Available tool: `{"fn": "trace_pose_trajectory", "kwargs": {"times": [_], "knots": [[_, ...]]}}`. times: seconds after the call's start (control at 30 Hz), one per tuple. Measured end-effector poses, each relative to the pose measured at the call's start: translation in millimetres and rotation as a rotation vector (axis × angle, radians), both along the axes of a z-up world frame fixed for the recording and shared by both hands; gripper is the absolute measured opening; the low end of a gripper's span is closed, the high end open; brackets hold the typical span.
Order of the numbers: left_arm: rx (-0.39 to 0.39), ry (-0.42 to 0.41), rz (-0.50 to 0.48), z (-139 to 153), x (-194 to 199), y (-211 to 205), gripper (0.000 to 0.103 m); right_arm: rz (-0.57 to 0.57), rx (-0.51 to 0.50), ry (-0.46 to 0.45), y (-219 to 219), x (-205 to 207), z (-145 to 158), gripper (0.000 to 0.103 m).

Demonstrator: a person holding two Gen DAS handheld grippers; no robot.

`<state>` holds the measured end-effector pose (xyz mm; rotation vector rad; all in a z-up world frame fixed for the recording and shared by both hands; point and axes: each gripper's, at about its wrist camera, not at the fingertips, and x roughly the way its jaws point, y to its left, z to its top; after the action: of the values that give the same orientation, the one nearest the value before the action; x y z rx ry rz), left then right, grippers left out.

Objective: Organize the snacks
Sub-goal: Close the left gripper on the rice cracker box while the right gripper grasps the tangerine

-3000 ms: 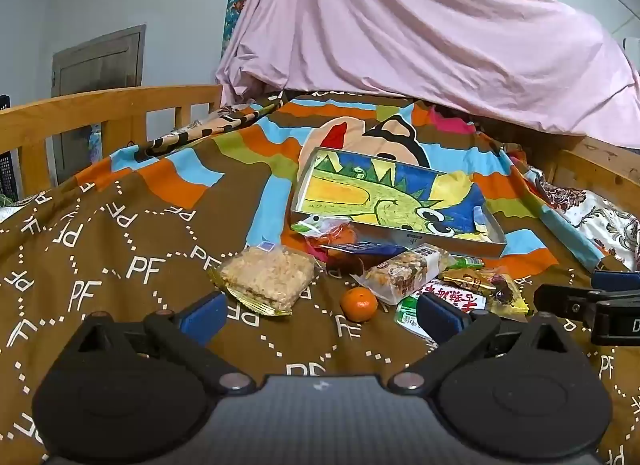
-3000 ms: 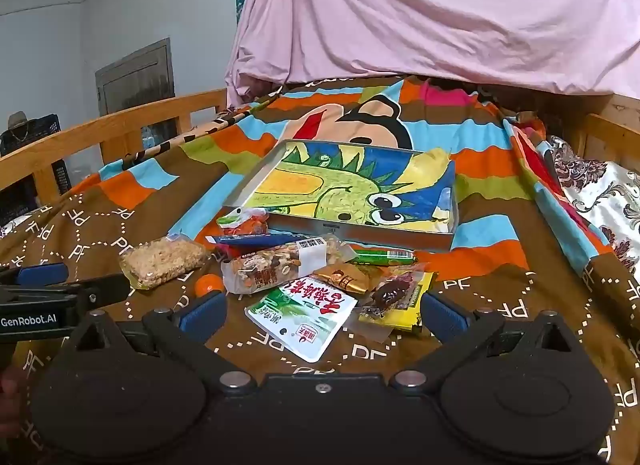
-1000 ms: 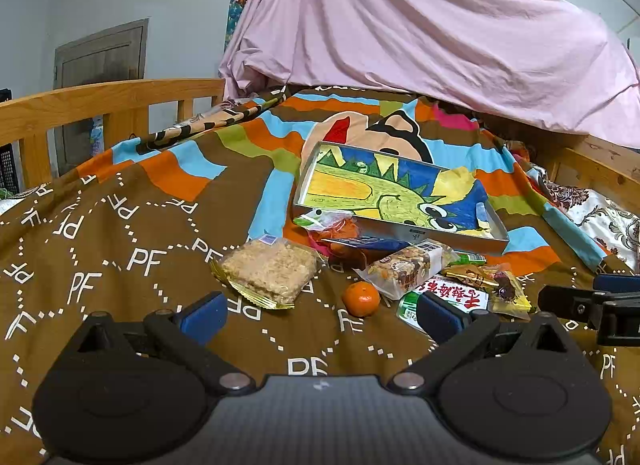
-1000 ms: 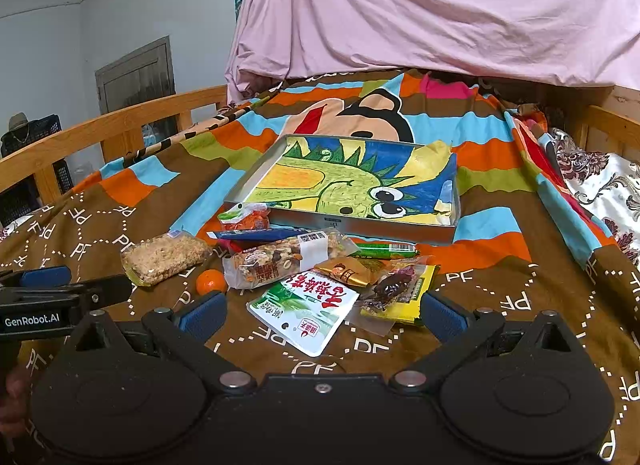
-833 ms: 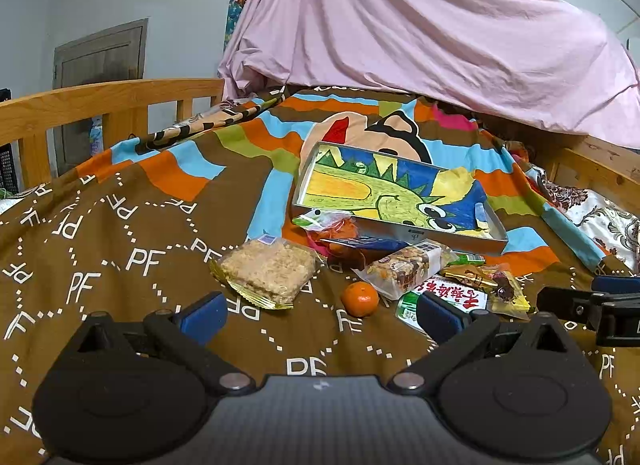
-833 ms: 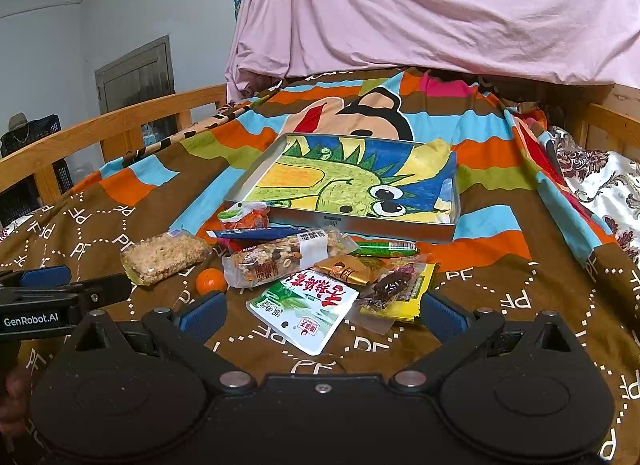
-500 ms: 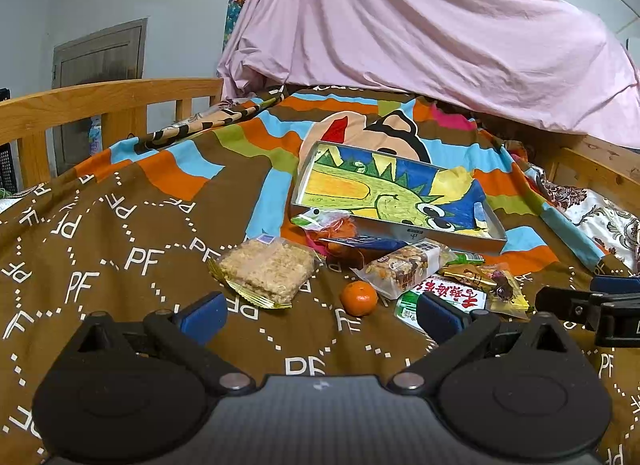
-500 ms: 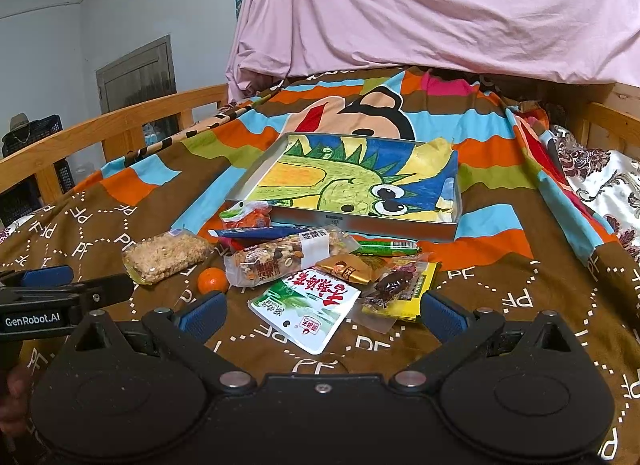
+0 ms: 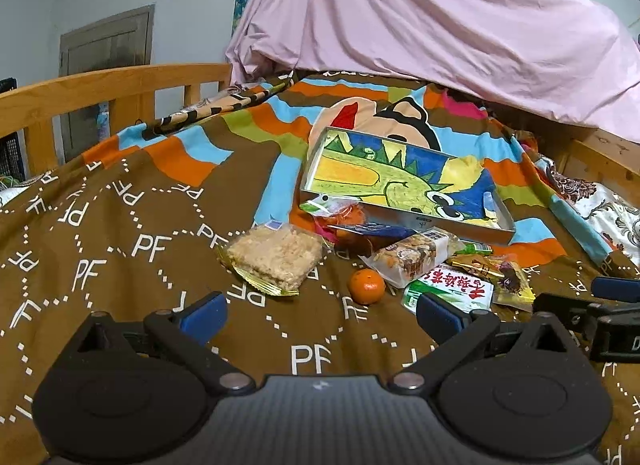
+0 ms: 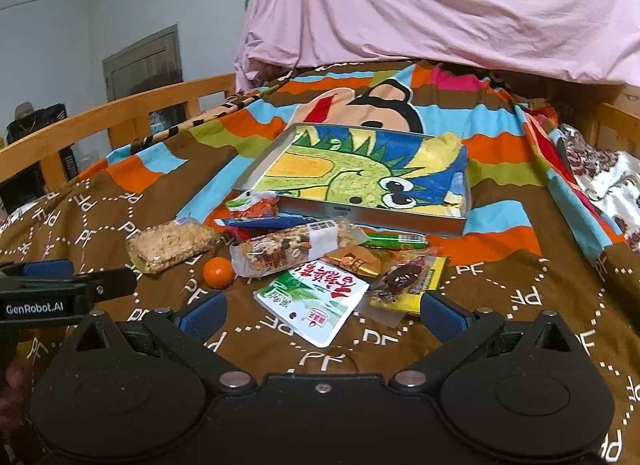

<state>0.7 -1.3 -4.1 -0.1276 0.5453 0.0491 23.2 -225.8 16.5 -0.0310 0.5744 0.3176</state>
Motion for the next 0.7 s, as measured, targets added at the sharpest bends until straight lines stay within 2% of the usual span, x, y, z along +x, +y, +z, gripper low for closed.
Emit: {"fn": "trace_pose_trajectory", "kwargs": {"times": [0.33,0.63,0.7], "knots": [[0.01,0.037,-0.015,1.5,6.0,0.9,0.103,0.043,-0.033,0.003,10.6,5.7,-6.1,0.103],[0.051,0.082,-0.011,3.8,28.6,15.3,0.103,0.163,-0.008,0.075,32.6,28.0,-25.5,0.103],[0.029,0.114,-0.009,4.9,38.3,24.1,0.103,0.186,0.003,0.096,40.3,36.3,-29.7,0.102]]}}
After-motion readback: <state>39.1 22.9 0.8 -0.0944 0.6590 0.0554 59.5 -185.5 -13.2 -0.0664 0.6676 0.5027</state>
